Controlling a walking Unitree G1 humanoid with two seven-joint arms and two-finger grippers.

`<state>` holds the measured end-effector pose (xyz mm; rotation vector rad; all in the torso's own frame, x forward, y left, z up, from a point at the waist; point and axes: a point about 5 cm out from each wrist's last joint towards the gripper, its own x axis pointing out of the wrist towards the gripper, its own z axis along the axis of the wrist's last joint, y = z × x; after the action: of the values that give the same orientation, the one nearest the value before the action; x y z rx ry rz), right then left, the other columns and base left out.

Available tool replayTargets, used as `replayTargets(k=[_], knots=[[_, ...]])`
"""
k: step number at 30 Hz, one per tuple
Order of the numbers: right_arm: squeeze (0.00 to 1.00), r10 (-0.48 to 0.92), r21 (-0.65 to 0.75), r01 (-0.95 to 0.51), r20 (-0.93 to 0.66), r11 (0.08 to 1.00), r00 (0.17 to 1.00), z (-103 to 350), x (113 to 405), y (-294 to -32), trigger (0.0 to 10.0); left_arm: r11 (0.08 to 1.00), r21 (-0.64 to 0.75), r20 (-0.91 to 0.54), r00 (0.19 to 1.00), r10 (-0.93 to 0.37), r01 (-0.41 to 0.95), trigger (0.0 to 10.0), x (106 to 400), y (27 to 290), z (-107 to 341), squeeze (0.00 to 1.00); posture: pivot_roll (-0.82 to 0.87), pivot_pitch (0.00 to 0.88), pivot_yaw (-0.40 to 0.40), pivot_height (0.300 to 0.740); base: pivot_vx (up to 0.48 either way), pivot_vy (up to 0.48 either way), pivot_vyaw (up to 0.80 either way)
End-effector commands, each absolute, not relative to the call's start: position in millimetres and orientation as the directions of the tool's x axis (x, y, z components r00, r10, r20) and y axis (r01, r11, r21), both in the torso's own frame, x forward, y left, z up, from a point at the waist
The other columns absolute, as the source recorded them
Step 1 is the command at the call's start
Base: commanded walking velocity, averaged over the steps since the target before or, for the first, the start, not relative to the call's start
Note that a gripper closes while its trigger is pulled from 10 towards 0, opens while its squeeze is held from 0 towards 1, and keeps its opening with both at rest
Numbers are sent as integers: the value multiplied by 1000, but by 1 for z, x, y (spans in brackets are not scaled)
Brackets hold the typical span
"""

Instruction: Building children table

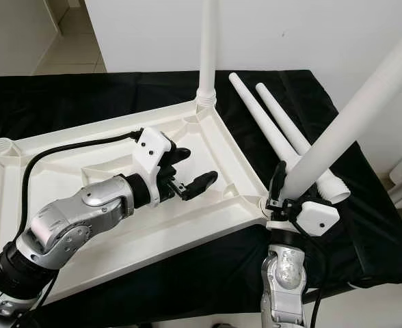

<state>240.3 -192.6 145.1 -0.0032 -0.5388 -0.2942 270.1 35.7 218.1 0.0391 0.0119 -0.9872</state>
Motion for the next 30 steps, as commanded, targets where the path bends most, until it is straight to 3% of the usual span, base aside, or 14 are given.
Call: replayTargets(k=[1, 12, 22, 30], knots=[[0, -422, 30, 424, 187, 905, 887, 82, 221, -215, 10000, 308, 27, -39, 309, -950, 951, 10000, 257, 26, 218, 0, -55, 154, 111, 740, 0, 0, 0], [0, -447, -3, 454, 166, 891, 879, 87, 222, -209, 10000, 308, 22, -29, 308, -951, 951, 10000, 256, 25, 218, 0, -61, 149, 90, 740, 0, 0, 0], [0, -572, 7, 578, 151, 816, 806, 90, 220, -206, 10000, 312, 22, -31, 313, -949, 950, 10000, 255, 26, 217, 0, -46, 147, 81, 740, 0, 0, 0], [0, -546, -8, 553, 145, 833, 825, 93, 224, -190, 10000, 317, 19, -33, 318, -948, 948, 10000, 253, 27, 216, 0, -34, 145, 68, 740, 0, 0, 0]])
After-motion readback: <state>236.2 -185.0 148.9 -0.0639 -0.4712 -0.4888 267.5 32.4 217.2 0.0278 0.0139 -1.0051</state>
